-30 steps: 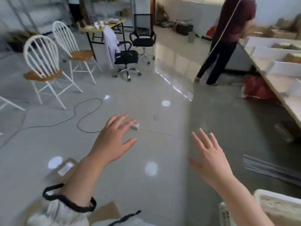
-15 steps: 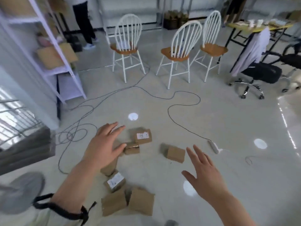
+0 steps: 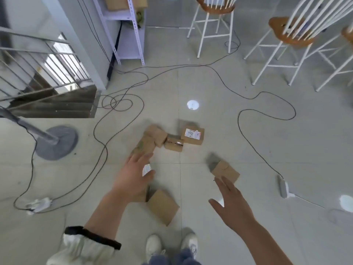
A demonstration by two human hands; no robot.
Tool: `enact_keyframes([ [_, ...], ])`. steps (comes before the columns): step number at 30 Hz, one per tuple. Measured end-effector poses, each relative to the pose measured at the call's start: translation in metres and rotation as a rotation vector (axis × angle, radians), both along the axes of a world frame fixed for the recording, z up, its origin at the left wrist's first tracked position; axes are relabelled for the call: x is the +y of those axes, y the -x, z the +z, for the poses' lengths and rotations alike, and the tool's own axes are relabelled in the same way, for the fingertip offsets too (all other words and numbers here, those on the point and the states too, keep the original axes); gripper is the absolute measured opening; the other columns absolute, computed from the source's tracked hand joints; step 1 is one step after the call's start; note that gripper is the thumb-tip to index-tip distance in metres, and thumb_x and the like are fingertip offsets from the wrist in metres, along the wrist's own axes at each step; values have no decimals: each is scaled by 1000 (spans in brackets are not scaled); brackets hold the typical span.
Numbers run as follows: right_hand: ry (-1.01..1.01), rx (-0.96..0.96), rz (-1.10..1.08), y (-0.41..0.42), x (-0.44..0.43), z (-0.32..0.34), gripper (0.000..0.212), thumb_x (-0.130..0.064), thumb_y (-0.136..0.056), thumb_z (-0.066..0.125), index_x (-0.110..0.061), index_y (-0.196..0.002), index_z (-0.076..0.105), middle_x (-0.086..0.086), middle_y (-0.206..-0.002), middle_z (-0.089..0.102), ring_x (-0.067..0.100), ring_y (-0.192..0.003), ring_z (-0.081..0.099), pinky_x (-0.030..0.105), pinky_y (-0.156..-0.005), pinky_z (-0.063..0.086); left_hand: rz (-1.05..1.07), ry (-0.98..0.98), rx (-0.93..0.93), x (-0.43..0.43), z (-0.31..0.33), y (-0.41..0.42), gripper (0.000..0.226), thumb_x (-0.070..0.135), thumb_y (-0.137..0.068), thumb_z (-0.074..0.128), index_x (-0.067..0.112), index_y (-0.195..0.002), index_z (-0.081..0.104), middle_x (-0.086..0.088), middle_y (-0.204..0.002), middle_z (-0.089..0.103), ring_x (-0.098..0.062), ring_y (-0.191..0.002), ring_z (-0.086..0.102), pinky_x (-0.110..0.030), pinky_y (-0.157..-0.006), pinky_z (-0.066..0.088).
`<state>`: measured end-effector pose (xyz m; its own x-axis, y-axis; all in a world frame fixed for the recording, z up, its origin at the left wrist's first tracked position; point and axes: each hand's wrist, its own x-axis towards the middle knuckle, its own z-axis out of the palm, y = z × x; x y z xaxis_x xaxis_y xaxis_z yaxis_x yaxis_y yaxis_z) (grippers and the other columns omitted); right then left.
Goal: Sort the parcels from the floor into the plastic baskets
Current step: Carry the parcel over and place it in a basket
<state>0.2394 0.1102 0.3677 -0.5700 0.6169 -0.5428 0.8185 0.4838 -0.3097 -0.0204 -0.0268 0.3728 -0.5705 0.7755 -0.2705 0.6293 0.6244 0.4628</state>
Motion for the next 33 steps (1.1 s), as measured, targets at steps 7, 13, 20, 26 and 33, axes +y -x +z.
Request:
enact_keyframes([
  [7, 220, -46, 65, 62, 5, -216, 65, -40, -96, 46, -18, -150, 18, 3, -158, 13, 20, -144, 18, 34, -115, 21, -16, 153, -129, 3, -210, 11, 52, 30, -88, 58, 25, -138, 44, 0, -144, 41, -24, -124, 46, -29, -93, 37],
  [13, 405, -253, 127, 83, 5, -451, 62, -42, -98, 40, -10, -148, 24, 9, -154, 27, 25, -139, 29, 33, -110, 25, -261, 389, -170, 5, -445, 6, 57, 42, -90, 53, 24, -142, 37, -3, -145, 40, -24, -130, 41, -37, -102, 36],
  [20, 980, -623, -408, 95, 20, -624, 76, -58, -95, 31, -10, -150, 10, 28, -140, 42, 50, -124, 43, 54, -91, 40, -453, 641, -34, 8, -622, 25, 82, 65, -83, 51, 29, -149, 18, -1, -152, 32, -24, -134, 37, -34, -101, 38],
  [26, 1235, -554, -583, 96, -3, -659, 71, -39, -98, 44, 9, -144, 20, 29, -102, 59, 39, -84, 63, 38, -64, 58, -407, 537, -183, 2, -650, 31, 81, 51, -80, 66, 22, -145, 28, -2, -145, 39, -22, -130, 40, -25, -101, 33],
  [33, 1117, -400, -475, 110, 20, -630, 62, -40, -96, 46, 3, -138, 36, 24, -130, 52, 34, -102, 61, 30, -72, 56, -125, 425, -260, 21, -626, 44, 46, 63, -78, 59, 21, -99, 54, 2, -92, 56, -20, -77, 63, -31, -54, 58],
])
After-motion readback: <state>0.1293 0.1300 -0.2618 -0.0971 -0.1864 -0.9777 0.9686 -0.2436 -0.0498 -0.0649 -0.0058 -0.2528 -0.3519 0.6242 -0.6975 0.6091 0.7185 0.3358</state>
